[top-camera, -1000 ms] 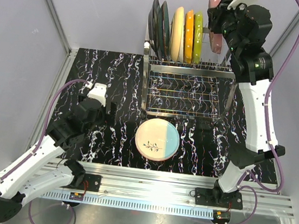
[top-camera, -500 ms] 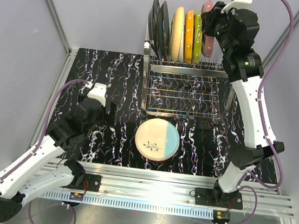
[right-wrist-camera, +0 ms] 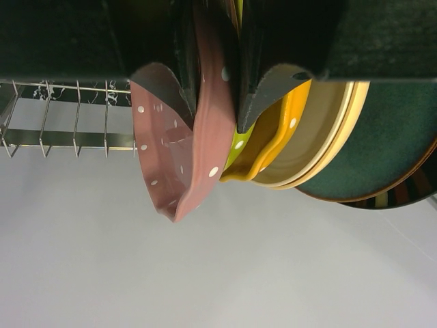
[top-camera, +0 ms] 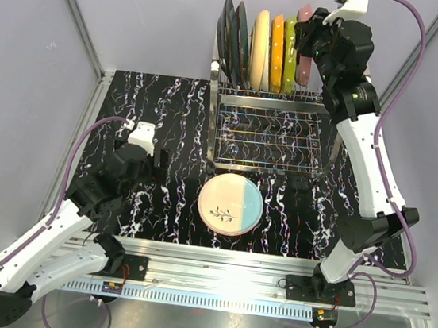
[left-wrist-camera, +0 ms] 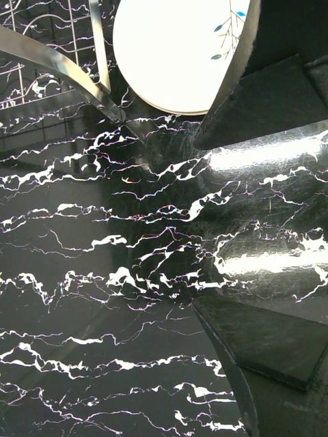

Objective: Load the plates into the dish rack
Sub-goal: Insert the plate into the dish rack

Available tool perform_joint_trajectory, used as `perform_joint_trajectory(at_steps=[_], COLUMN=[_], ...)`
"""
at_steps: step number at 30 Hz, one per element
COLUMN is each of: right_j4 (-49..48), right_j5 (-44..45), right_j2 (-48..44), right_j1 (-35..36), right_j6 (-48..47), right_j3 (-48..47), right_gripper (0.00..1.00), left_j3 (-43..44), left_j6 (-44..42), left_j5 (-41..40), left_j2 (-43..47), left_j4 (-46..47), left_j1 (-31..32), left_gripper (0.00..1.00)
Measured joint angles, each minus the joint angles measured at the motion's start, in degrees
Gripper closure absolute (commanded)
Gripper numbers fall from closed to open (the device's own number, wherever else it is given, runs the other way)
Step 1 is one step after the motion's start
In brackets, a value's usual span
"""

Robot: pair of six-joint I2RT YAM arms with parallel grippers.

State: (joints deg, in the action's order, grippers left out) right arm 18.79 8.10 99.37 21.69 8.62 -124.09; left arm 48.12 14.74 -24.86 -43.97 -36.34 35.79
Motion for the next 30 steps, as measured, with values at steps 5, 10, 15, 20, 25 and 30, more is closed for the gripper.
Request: perform_joint_trajectory(at_steps=[5, 10, 15, 20, 25, 30], right_j4=[-1.2, -1.2, -1.1, 1.4, 2.2, 3.0], right_j5=[0.4, 0.4, 0.4, 0.2, 0.3, 0.4], right_j2=[-1.0, -1.1, -1.1, -1.1, -1.2, -1.2], right_j1=[0.0, 0.0, 0.0, 0.0, 0.0, 0.0], right_j6=[0.3, 0.4, 0.5, 1.2, 1.2, 1.2], right_j3=[1.7, 1.8, 1.7, -0.7, -2.7, -2.7], right_gripper=[1.00, 1.00, 1.00, 1.00, 1.00, 1.00], left_j3=[0.0, 0.0, 0.0, 0.0, 0.0, 0.0], left_j6=[0.0, 0.0, 0.0, 0.0, 0.0, 0.0], left_j5=[0.0, 0.0, 0.0, 0.0, -0.1, -0.1], left_j2=[0.1, 0.1, 0.1, 0.1, 0.1, 0.1], left_j4=[0.0, 0.0, 0.0, 0.0, 0.0, 0.0], left_j1=[0.0, 0.0, 0.0, 0.0, 0.0, 0.0], left_gripper=[0.01, 0.01, 0.01, 0.01, 0.01, 0.01])
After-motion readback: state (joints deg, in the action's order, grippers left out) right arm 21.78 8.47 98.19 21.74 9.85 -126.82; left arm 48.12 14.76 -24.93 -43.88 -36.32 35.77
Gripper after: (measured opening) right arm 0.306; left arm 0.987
